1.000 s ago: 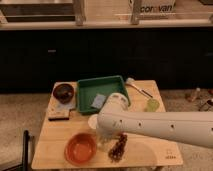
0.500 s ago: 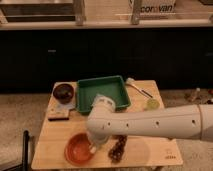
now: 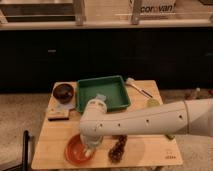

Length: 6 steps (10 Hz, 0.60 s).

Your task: Place banana in red bowl

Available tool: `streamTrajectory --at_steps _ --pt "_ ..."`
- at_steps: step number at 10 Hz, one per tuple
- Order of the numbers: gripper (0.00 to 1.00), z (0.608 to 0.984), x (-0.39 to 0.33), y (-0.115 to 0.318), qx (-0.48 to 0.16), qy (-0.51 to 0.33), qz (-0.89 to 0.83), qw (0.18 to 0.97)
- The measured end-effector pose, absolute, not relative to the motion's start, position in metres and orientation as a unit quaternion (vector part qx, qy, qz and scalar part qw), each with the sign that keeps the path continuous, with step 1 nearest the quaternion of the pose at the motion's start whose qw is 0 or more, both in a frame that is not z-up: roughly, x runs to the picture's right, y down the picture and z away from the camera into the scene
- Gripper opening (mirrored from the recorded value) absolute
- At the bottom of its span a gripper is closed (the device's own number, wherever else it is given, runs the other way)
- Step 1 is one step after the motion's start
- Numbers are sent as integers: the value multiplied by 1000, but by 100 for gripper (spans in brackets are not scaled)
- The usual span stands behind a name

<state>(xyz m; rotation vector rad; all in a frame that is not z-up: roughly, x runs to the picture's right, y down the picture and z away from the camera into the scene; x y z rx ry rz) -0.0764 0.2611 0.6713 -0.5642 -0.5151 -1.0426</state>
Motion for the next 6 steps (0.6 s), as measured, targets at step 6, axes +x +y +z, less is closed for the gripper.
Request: streamTrajectory --at_steps 6 --pt "0 683 -108 277 -298 -274 -481 777"
